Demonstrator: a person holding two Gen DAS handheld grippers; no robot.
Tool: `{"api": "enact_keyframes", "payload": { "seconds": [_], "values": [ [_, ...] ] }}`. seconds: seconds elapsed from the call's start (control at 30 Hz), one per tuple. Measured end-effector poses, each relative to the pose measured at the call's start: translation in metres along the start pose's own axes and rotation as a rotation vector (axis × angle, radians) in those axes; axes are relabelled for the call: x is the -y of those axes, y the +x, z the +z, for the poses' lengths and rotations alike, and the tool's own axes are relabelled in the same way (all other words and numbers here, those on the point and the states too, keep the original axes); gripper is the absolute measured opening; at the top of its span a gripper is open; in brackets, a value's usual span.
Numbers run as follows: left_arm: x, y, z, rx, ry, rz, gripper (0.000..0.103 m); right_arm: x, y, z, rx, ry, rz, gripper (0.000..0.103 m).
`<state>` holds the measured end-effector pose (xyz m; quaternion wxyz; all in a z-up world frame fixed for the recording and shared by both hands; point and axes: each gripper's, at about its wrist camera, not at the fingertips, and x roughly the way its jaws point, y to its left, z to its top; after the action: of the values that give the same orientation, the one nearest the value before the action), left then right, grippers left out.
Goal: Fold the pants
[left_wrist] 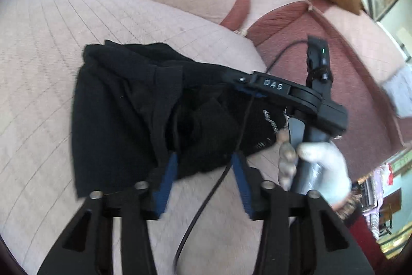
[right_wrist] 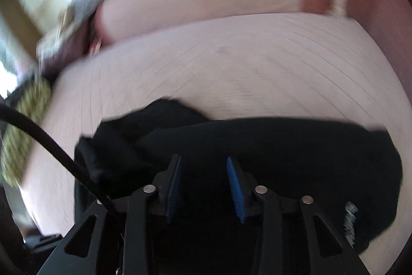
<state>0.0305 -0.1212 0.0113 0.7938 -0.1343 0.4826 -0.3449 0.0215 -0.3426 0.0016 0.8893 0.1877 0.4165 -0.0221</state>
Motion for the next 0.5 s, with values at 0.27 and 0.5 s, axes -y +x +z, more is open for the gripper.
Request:
{"api": "enact_keyframes", "payload": {
  "seconds": [0.27, 0.5],
  "values": [
    [-0.05, -0.058, -0.03, 0.073, -0.119, 0.136, 0.052, -0.066, -0.031, -0.023, 0.047, -0.052, 0.342, 0.042],
    [-0.053, -0.064, -0.031, 0.09, -0.139, 0.223, 0.053, -0.123, 0.03, -0.058, -0.077, -0.294, 0.062, 0.041]
  ]
}}
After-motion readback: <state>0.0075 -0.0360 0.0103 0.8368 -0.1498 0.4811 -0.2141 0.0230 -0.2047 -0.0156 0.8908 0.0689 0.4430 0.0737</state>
